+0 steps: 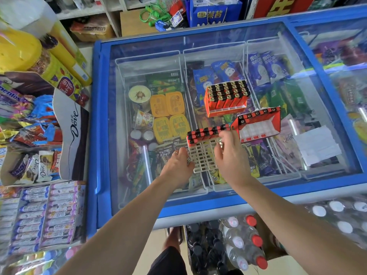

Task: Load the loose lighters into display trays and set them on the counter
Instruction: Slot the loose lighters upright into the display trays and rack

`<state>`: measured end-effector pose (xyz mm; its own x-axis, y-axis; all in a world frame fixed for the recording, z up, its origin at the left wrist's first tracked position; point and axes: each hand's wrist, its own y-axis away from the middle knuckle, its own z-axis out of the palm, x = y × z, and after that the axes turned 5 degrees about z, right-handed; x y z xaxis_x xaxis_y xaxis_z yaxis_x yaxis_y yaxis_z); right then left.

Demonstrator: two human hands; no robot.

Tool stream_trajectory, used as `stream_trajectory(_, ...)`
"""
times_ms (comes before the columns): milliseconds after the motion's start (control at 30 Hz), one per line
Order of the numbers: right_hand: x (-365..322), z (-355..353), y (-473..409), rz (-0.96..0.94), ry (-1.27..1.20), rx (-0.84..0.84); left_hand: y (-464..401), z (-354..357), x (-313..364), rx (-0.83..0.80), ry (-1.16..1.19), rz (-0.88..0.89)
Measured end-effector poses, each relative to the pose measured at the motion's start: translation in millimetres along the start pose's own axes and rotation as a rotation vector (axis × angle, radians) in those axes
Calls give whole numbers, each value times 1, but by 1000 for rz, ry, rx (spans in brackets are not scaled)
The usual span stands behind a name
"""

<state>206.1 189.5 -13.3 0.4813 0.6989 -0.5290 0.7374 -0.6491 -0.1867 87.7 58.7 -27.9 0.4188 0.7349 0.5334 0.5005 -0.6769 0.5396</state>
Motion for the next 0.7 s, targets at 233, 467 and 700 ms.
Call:
stream_trajectory(233, 24, 9, 7, 408, 194, -257, -7, 4, 14, 70, -54, -109)
stream_trajectory(467, 26, 11, -3, 554, 66, -345, -10, 5, 24, 136, -25, -164)
stream_trajectory(700, 32, 6, -2, 543, 37, -363, -11, 2, 25, 146, 62, -212)
